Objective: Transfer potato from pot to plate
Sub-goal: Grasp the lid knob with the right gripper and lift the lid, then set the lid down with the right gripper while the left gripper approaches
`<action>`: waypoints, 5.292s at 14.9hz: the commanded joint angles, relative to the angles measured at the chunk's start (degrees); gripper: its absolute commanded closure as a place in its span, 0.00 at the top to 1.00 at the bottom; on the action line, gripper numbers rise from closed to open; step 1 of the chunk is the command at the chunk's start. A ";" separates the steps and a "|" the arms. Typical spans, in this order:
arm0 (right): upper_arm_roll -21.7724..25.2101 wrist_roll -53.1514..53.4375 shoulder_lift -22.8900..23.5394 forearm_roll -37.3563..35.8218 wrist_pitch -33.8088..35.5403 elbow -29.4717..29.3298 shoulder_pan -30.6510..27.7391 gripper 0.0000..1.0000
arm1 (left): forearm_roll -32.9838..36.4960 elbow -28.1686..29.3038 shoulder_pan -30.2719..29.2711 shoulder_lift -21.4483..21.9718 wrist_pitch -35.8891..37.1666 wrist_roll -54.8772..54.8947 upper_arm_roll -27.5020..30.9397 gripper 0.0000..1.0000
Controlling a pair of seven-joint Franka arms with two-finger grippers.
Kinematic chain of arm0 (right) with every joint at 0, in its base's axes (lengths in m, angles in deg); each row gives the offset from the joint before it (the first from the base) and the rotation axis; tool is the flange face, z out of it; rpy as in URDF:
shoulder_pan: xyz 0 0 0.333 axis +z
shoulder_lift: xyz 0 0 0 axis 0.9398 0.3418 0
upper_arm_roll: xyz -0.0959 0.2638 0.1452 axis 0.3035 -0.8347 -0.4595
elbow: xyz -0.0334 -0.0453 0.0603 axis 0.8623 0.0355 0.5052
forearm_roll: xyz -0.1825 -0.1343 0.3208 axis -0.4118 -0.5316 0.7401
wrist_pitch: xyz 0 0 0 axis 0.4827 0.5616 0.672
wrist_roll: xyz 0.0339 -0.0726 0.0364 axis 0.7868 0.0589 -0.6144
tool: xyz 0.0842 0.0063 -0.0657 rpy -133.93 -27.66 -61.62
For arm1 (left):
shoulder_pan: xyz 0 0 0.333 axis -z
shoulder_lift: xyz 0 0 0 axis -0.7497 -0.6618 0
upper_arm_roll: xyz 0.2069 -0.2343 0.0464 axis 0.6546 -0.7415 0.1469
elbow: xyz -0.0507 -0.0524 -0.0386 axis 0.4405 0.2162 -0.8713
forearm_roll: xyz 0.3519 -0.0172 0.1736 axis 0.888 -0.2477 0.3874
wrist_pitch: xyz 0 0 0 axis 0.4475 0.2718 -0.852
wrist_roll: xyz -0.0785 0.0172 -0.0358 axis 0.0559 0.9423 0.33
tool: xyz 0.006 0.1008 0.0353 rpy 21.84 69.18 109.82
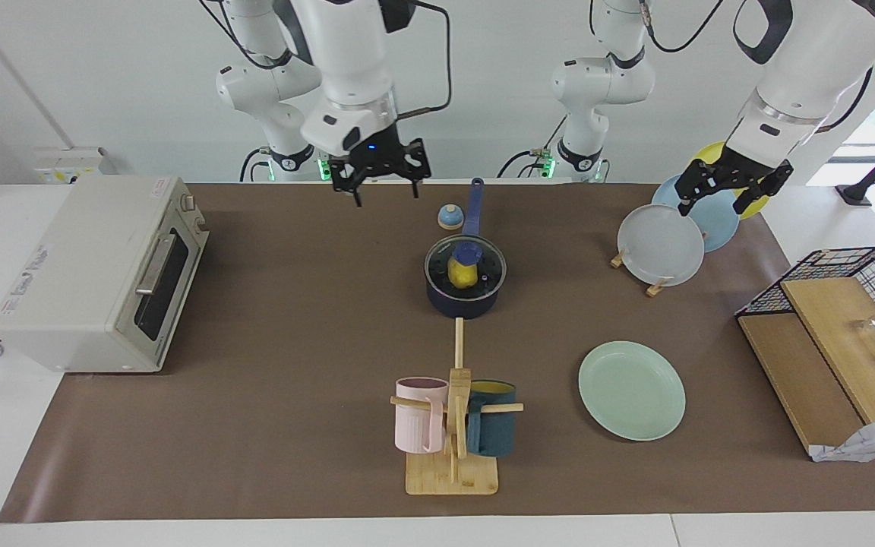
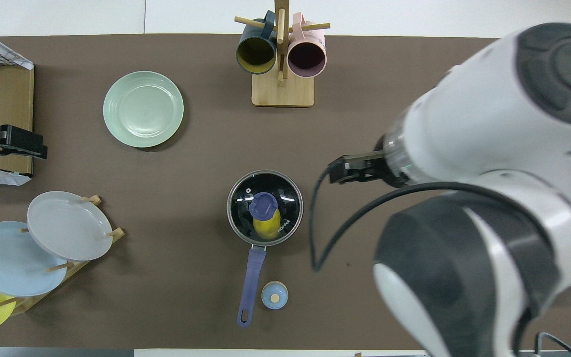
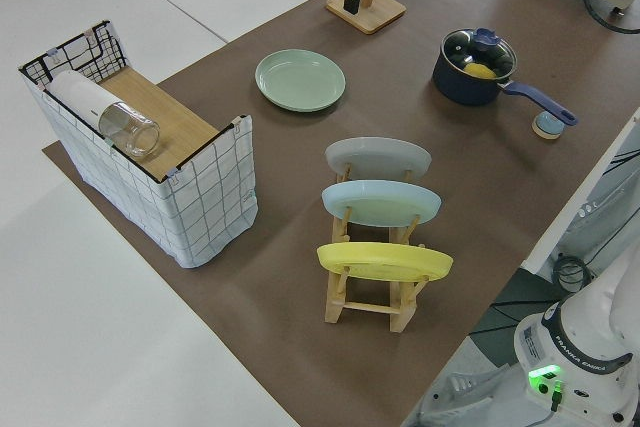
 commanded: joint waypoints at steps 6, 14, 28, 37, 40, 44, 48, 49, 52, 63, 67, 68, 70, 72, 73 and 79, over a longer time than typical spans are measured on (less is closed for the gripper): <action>0.44 4.79 9.35 -7.27 -15.05 4.77 11.56 1.00 | 1.13 0.05 -0.49 0.61 0.85 0.17 -0.36 1.00; 0.44 2.60 8.13 -7.65 -23.22 12.69 10.16 1.00 | 1.13 0.05 -0.49 0.61 0.93 0.17 -0.36 1.00; 0.35 2.68 8.04 -7.12 -27.01 16.82 10.86 0.68 | 1.13 0.05 -0.49 0.61 0.85 0.17 -0.36 1.00; 0.26 2.68 8.21 -6.68 -24.12 12.71 10.16 0.34 | 1.13 0.05 -0.49 0.61 0.85 0.17 -0.36 1.00; 0.35 2.42 8.21 -6.06 -22.71 11.20 8.85 0.35 | 1.13 0.05 -0.49 0.61 0.93 0.17 -0.36 1.00; 0.44 -5.72 7.34 -6.07 -19.90 11.46 3.94 0.35 | 1.13 0.05 -0.23 0.61 0.85 0.00 -0.36 1.00; 0.44 -18.55 6.46 -6.07 -15.77 11.90 -5.11 0.35 | 1.04 0.14 0.47 0.61 0.85 -0.09 -0.53 1.00; 0.44 -21.11 6.37 -6.07 -14.89 12.08 -7.05 0.35 | 1.13 0.14 0.47 0.70 1.02 0.08 -0.53 1.00; 0.52 -30.77 5.32 -6.15 -14.88 15.14 -13.64 0.35 | 1.04 2.59 2.83 1.84 -0.81 -0.18 -0.71 1.00; 0.61 -54.18 -0.57 -6.77 -37.55 40.37 -28.95 0.36 | -0.98 21.12 26.12 6.15 -16.42 -24.76 -1.58 1.00; 0.52 -51.99 -1.71 -6.77 -37.99 43.18 -28.95 0.53 | -2.21 22.81 32.28 -1.82 -27.86 -31.72 -1.50 1.00; 0.52 -51.29 -1.80 -6.77 -38.00 43.63 -28.95 0.74 | -2.30 22.81 33.33 -3.85 -30.76 -32.95 -1.50 1.00; 0.52 -50.93 -1.72 -6.77 -37.48 42.50 -29.04 1.00 | -3.34 23.34 33.61 -5.09 -33.51 -33.40 -1.59 1.00; 0.52 -50.49 -2.15 -6.51 -34.50 39.86 -28.78 1.00 | -5.63 24.39 34.57 -6.41 -35.79 -33.66 -1.59 1.00; 0.44 -49.45 -2.85 -6.07 -31.26 37.59 -28.34 1.00 | -5.72 25.18 34.58 -6.68 -37.02 -33.84 -1.59 1.00; 0.08 -39.44 -4.88 -6.07 -8.51 19.24 -28.16 1.00 | -7.57 27.81 34.75 -8.61 -40.11 -36.12 -1.59 1.00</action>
